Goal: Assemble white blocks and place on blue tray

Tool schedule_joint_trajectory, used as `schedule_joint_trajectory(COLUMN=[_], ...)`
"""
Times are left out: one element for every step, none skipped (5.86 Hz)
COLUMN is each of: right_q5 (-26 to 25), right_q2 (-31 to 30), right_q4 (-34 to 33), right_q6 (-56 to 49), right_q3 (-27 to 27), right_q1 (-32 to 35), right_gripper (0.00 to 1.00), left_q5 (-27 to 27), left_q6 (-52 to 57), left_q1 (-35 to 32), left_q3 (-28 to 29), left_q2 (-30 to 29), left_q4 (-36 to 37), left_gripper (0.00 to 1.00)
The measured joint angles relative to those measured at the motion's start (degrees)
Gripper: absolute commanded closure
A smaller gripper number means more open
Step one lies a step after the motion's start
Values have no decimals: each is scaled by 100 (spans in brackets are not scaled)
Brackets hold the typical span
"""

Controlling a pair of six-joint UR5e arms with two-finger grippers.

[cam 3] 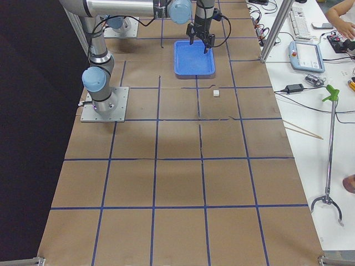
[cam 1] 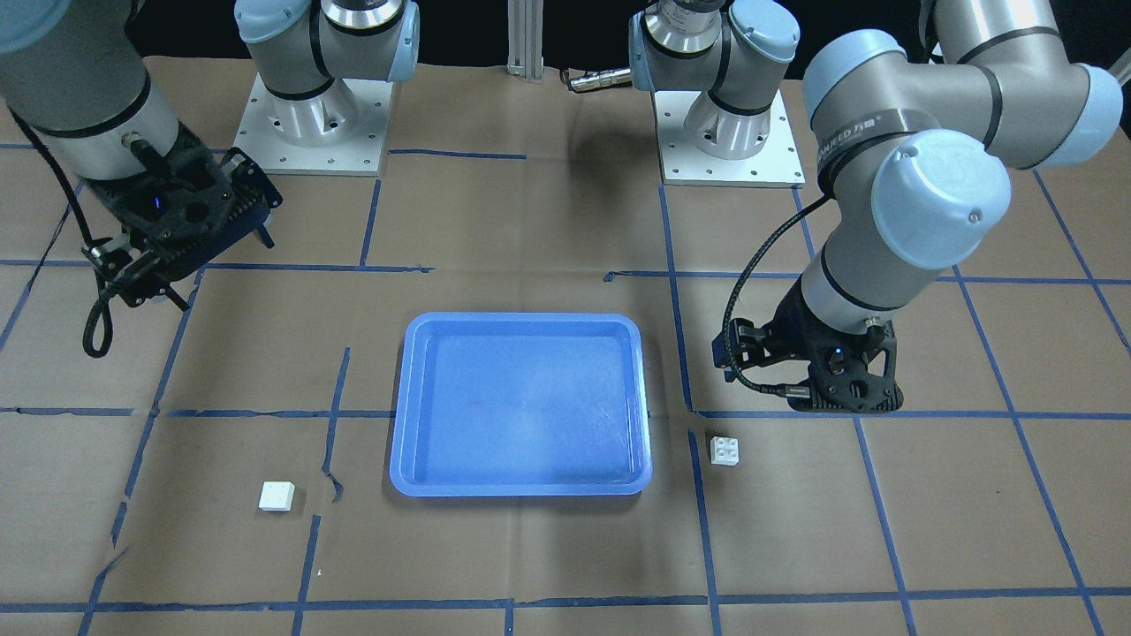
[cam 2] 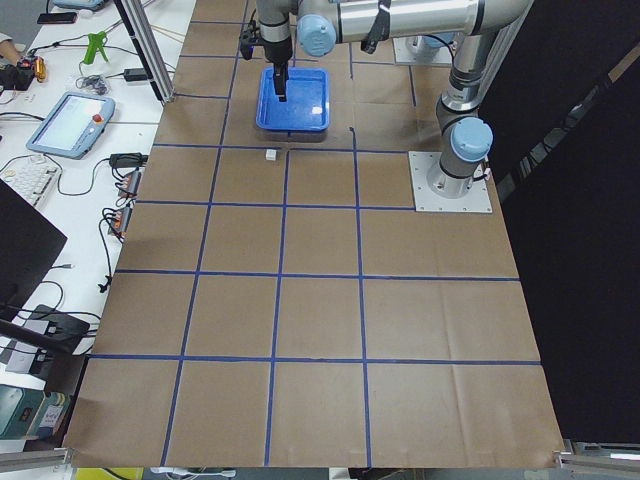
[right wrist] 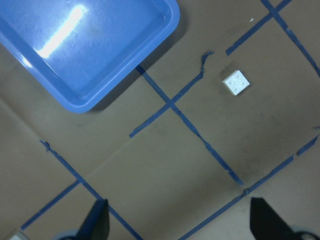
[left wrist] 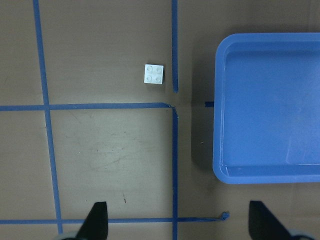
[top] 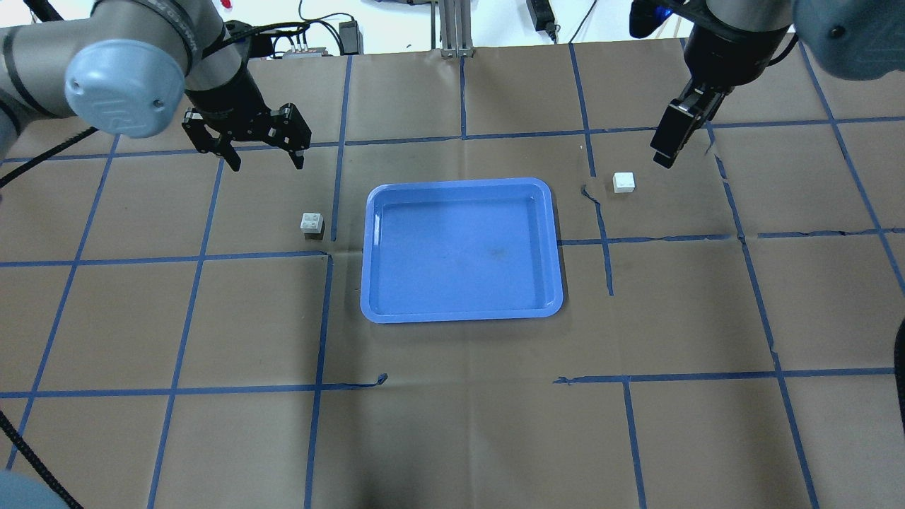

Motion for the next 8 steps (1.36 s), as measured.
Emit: schedule_joint_trajectory(right_q5=[29, 44, 73, 111, 181, 271, 514, 936], right_q2=[180, 431, 738, 1084, 1416, 1697, 1927, 2092], right_q4=[-251, -581, -767, -841, -857, -860, -887, -945], right_q6=[-964, -2109, -3214, -4045, -4494, -4650, -4721, -4798], right_q3=[-32, -131, -344, -649, -927, -1049, -1067, -1023], right_q1=[-204, -364, -439, -467, -481, -487, -502, -566], right_gripper=[0, 0, 0, 0, 0, 0, 0, 0], left_q5=[5, 16, 90, 200, 257, 251, 210, 160], left_q6=[36, 91, 275, 488, 573, 582, 571, 561], left_q1=[31, 44, 47, 49, 49, 48, 43, 42], left_q3=[-30, -151, -354, -570, -733, -807, -831, -836], left_q2=[-356, -683, -944, -1127, -1282, -1404, -1459, -1448], left_q4=[330, 766, 1266, 1720, 2039, 2163, 2203, 2209], left_gripper=[2, 2, 2, 2, 2, 12, 16, 16])
